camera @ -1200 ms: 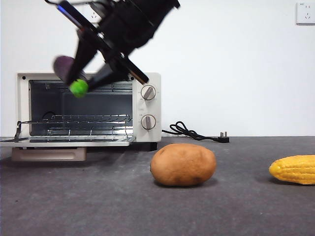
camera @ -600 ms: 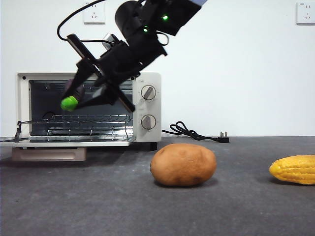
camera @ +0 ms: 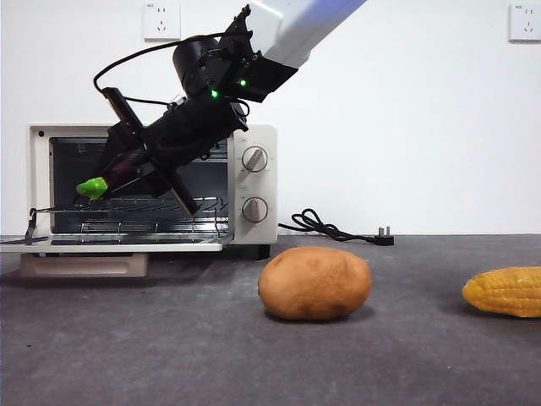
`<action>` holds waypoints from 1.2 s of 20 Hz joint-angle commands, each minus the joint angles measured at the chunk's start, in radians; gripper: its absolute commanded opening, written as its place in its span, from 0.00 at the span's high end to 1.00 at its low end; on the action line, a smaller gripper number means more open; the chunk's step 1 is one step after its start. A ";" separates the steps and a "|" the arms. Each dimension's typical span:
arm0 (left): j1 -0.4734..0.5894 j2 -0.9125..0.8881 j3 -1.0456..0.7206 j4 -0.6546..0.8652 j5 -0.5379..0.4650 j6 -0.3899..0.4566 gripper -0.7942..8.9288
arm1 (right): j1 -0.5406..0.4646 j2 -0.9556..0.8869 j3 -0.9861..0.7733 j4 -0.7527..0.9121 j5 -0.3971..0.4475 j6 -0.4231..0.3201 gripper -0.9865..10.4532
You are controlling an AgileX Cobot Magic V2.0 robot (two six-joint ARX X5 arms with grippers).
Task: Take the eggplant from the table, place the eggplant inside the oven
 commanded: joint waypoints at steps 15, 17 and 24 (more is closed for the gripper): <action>-0.130 -0.003 -0.002 -0.019 -0.057 0.019 0.92 | 0.005 0.011 0.007 0.099 0.486 0.114 0.74; -0.145 -0.003 -0.002 -0.038 -0.056 0.019 0.92 | 0.007 0.011 0.007 0.105 0.490 0.114 0.74; -0.170 -0.003 -0.002 -0.046 -0.057 0.019 0.92 | 0.007 0.011 0.007 0.106 0.489 0.111 0.74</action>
